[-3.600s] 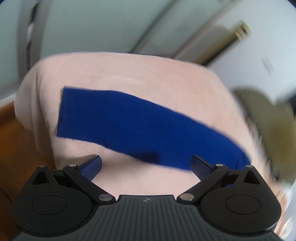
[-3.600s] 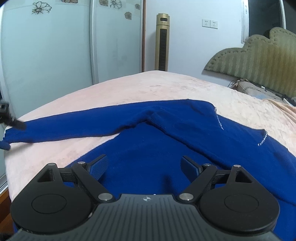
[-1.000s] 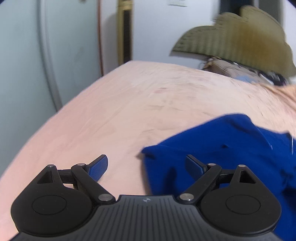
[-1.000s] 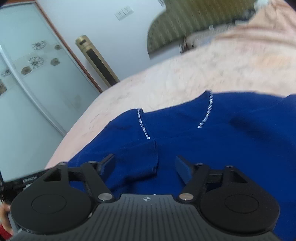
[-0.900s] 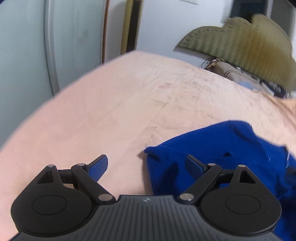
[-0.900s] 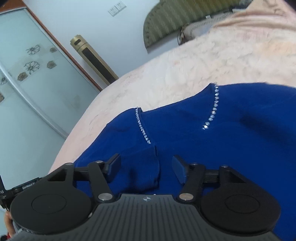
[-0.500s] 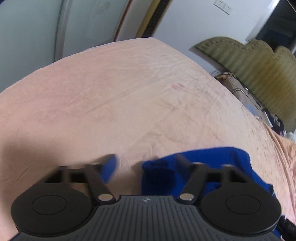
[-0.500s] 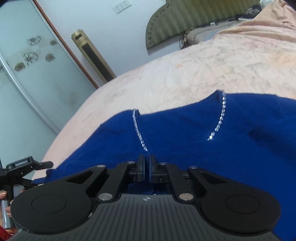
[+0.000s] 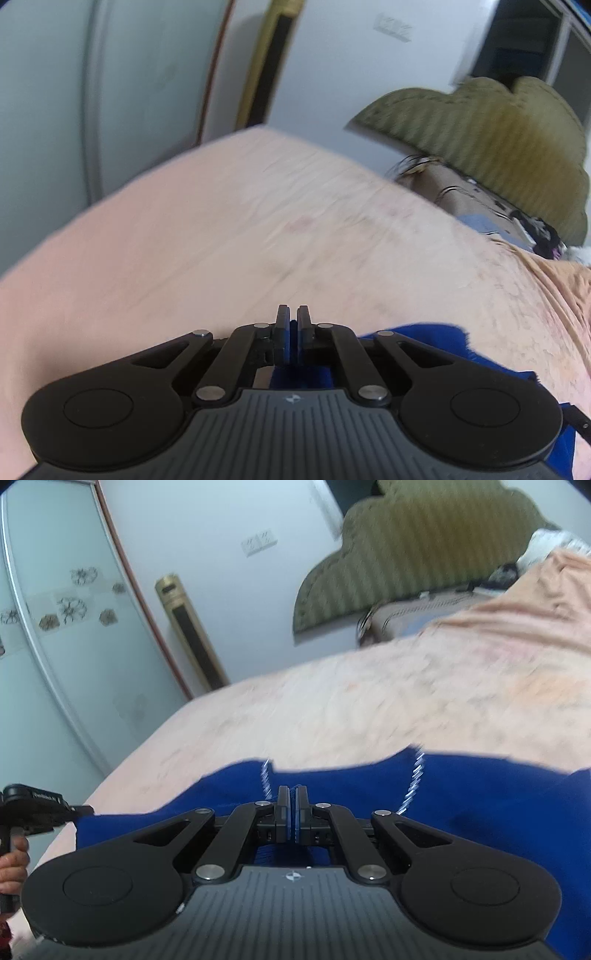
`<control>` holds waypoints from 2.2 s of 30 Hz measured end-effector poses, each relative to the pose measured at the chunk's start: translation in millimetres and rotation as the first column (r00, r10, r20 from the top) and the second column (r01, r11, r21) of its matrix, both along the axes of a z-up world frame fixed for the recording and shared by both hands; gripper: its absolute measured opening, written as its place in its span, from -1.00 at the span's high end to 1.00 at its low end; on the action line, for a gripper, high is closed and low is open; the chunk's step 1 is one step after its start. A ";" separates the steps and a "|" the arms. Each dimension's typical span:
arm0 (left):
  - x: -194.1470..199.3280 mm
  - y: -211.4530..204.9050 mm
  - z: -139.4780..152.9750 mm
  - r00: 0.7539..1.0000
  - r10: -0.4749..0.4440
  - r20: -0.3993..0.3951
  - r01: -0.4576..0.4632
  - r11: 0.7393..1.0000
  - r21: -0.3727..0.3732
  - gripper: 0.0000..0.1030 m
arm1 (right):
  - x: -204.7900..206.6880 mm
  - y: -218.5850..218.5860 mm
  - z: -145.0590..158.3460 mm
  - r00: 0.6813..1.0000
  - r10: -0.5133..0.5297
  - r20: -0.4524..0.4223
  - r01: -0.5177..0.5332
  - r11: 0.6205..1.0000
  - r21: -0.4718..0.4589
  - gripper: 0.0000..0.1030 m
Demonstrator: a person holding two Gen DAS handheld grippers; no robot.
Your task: Fold small clothes
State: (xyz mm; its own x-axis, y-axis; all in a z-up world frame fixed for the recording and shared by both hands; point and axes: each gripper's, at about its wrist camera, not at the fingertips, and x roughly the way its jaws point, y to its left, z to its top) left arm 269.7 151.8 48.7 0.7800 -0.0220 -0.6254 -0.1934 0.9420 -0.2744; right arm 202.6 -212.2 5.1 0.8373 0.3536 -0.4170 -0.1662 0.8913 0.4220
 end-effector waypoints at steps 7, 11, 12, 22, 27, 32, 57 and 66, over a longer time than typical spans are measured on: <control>19.5 -79.5 23.8 0.987 -0.156 0.047 0.147 0.977 0.154 0.94 | -32.7 -54.4 14.6 0.990 -0.141 0.019 0.140 0.990 0.035 0.90; 40.9 -119.2 7.7 0.977 -0.212 -0.003 0.208 0.959 0.192 0.94 | -50.6 -90.2 13.5 0.976 -0.217 -0.012 0.217 0.975 0.052 0.90; 48.8 -128.1 -0.6 0.975 -0.219 -0.027 0.220 0.954 0.203 0.93 | -52.4 -98.4 11.8 0.971 -0.237 -0.023 0.237 0.970 0.044 0.90; 58.9 -122.7 -17.1 0.975 -0.189 -0.115 0.212 0.947 0.242 0.90 | -24.1 -121.9 -33.6 0.942 -0.300 -0.151 0.297 0.954 -0.045 0.90; 52.0 -77.2 1.6 0.990 -0.102 -0.094 0.123 0.960 0.251 0.89 | -10.4 -121.0 -35.5 0.943 -0.302 -0.140 0.297 0.953 -0.057 0.90; 6.7 -83.8 -11.0 0.956 -0.263 -0.130 0.292 0.896 0.334 0.89 | 13.8 -123.1 -38.5 0.929 -0.323 -0.179 0.306 0.945 -0.116 0.81; -121.1 -130.6 -50.6 0.734 -0.678 -0.045 0.538 0.540 0.647 -0.10 | -3.6 -122.1 -47.6 0.946 -0.264 -0.188 0.267 0.964 -0.009 0.86; -86.8 -111.9 -71.2 0.886 -0.463 -0.029 0.340 0.606 0.720 -0.27 | -30.3 -120.1 -22.7 0.961 -0.238 -0.144 0.240 0.971 -0.001 0.89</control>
State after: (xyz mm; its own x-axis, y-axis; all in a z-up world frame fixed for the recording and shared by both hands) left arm 183.0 39.9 -22.5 0.8810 0.0302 -0.4722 0.2355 0.8376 0.4929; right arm 172.4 -332.2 -17.6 0.8309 0.1580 -0.5335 0.1135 0.8905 0.4406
